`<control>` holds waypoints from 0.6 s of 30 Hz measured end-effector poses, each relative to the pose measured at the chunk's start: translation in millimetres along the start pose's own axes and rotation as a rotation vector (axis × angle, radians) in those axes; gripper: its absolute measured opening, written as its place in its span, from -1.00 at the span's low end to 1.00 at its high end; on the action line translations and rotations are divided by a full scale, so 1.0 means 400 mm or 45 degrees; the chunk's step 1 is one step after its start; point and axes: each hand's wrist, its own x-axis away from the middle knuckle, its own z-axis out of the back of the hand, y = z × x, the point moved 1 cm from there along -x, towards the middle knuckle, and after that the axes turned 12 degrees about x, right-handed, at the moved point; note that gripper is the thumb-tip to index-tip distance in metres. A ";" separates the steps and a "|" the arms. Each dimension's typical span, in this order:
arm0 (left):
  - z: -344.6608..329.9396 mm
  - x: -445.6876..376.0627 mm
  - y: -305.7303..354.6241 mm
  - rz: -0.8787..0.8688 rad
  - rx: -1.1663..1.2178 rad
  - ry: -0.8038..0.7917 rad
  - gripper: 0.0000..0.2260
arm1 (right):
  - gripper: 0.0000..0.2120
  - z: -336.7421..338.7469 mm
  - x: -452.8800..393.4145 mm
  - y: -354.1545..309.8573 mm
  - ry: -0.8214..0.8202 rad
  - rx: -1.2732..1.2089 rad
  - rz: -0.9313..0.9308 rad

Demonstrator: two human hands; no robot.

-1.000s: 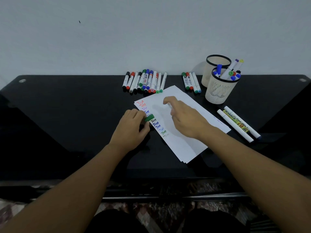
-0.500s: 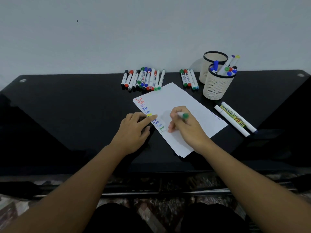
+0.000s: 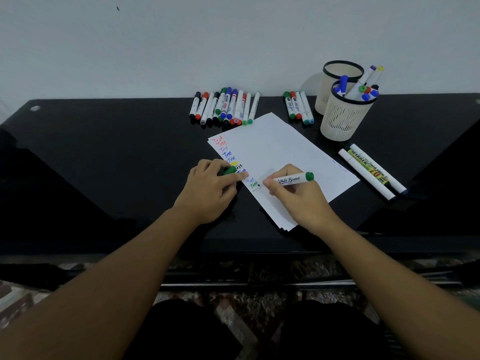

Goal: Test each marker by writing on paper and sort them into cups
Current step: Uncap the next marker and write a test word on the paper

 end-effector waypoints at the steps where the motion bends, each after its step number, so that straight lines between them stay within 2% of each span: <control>1: -0.001 0.000 0.000 -0.003 -0.002 0.002 -0.63 | -0.83 -0.001 0.001 0.002 -0.015 0.003 -0.020; 5: -0.005 -0.001 -0.003 0.004 0.000 -0.001 -0.64 | -0.84 -0.011 -0.008 0.009 -0.087 0.087 -0.037; 18: -0.002 0.001 -0.002 0.003 0.007 0.015 -0.61 | -0.87 -0.018 -0.013 0.007 -0.099 0.167 0.011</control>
